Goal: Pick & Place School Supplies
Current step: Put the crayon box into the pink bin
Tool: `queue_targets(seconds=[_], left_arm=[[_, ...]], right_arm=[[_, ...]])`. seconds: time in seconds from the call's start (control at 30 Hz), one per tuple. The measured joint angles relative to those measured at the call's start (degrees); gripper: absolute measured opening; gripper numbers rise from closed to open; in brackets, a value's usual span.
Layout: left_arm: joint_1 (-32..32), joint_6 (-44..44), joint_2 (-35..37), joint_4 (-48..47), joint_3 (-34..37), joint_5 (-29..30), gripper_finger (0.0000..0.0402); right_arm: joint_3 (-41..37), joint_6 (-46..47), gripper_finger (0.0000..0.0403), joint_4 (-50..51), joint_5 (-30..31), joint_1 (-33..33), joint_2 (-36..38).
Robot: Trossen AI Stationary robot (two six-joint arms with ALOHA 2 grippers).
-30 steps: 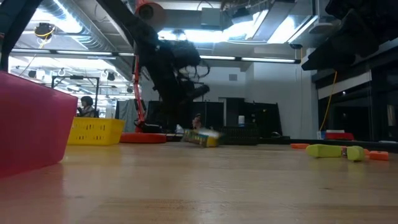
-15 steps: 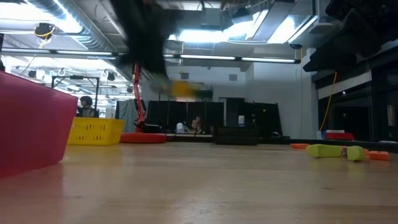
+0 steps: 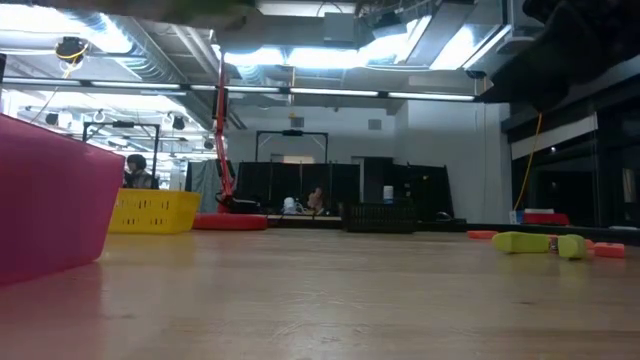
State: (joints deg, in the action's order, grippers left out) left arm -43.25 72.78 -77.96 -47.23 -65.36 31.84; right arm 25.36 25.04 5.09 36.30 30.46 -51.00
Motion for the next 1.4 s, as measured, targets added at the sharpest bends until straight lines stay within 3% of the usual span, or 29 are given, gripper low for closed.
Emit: queue_targets(seconds=[0.27, 0.4, 0.6, 0.8, 0.97, 1.17, 1.4], left_arm=[[-12.1, 7.1, -7.3, -0.7, -6.1, 8.4, 0.0002], [-15.2, 8.4, -12.3, -8.7, -14.1, 13.1, 0.0002], [-15.1, 14.5, -24.7, -32.7, -30.9, 8.9, 0.0002], [-16.9, 19.4, -33.1, -42.9, -44.3, 5.1, 0.0002], [-17.9, 19.0, -36.0, -42.8, -46.4, 4.1, 0.0002], [-17.6, 19.8, -36.8, -42.8, -43.8, 3.2, 0.0002], [-17.4, 22.5, -36.9, -42.8, -40.9, -5.6, 0.0002]], right_arm=[[0.0, 0.3, 0.0208, 0.0, 0.3, -0.4, 0.0], [0.0, 0.5, 0.0208, 0.0, 0.3, -0.4, 0.0], [0.0, 1.6, 0.0208, 0.0, 0.3, -0.7, 0.0], [0.0, 1.8, 0.0208, 0.0, 0.3, -2.2, 0.0], [0.0, 1.9, 0.0208, -0.6, 0.3, -3.2, 0.0], [0.0, 0.7, 0.0208, -1.7, 0.1, -5.3, 0.0], [0.0, 0.0, 0.0208, -1.7, -0.1, -6.7, 0.0]])
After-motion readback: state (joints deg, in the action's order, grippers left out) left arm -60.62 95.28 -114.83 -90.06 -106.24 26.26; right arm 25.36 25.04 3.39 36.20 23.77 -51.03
